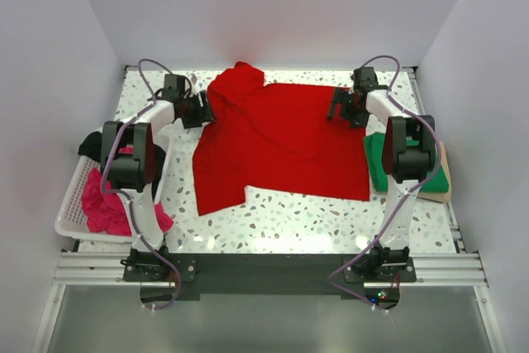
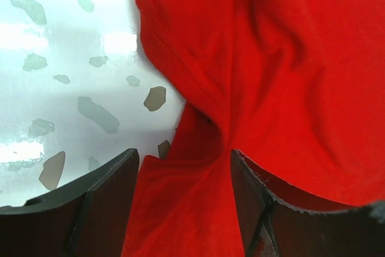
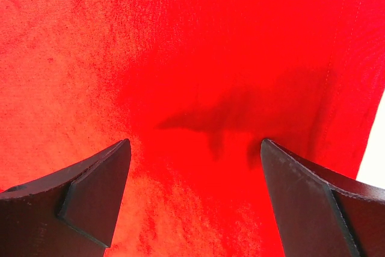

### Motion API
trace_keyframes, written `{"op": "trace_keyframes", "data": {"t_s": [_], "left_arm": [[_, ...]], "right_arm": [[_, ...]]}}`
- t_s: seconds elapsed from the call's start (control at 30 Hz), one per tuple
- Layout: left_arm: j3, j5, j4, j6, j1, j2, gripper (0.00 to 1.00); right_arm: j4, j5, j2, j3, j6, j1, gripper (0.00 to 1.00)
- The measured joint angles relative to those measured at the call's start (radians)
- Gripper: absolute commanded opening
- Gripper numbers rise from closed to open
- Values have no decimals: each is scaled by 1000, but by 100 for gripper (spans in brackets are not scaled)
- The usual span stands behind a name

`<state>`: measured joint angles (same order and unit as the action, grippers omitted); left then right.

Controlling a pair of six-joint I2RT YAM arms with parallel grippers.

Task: Fold and stack the t-shirts
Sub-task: Flatten the tshirt out

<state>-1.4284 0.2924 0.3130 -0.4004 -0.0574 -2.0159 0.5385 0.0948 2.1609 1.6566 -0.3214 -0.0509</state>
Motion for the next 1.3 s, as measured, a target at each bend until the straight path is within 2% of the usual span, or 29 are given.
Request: {"op": "trace_keyframes", "data": {"t_s": [0.2,0.3,0.33,0.4,0.53,0.63,1.3], "left_arm": [[1,9,7,1,0,-40,56],[3,18,4,2,0,-40,43],[3,18,5,3,0,-40,33],[3,12,9,13,0,-40,22],[10,-3,10,23,0,-40,6],[22,-14,16,27,2,-40,3],[26,-76,78,72,127,-11,3]], "right_arm": [[0,1,0,0,0,0,92],[0,1,0,0,0,0,92],[0,1,0,0,0,0,92],[0,1,0,0,0,0,92],[0,1,0,0,0,0,92],[0,0,0,0,0,0,92],[25,-35,20,27,13,-3,92]]}}
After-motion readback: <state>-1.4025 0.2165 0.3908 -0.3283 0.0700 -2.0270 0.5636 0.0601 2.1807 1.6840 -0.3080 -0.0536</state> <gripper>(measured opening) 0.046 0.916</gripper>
